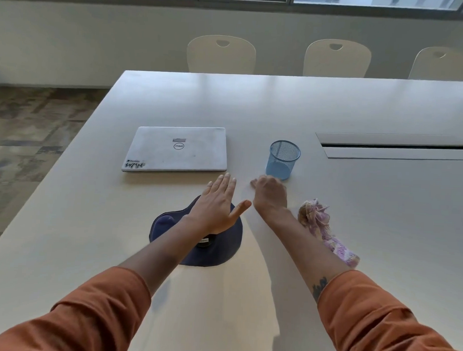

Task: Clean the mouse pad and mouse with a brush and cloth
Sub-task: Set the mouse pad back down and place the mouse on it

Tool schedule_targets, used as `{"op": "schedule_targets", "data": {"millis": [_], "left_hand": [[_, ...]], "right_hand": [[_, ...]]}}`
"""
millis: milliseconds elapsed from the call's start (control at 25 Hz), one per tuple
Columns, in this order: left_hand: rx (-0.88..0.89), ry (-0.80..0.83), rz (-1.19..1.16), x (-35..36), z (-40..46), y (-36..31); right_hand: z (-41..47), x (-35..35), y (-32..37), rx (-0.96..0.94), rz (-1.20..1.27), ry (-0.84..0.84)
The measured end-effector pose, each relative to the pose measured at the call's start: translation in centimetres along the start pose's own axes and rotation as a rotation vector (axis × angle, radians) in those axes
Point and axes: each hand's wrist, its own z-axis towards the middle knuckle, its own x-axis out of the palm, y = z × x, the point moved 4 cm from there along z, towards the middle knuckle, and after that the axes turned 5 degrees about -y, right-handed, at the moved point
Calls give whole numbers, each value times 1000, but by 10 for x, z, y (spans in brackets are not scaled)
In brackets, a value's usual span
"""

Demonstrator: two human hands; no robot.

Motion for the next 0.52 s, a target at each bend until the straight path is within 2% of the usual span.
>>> {"op": "schedule_targets", "data": {"millis": [200,360,520], "left_hand": [[1,3,11,-1,3,-3],[9,-10,27,-5,4,-3],[18,-45,10,-12,13,-6]], "right_hand": [[9,3,-6,102,57,79],[16,-4,-8,73,166,155],[30,-48,-4,30,260,118]]}}
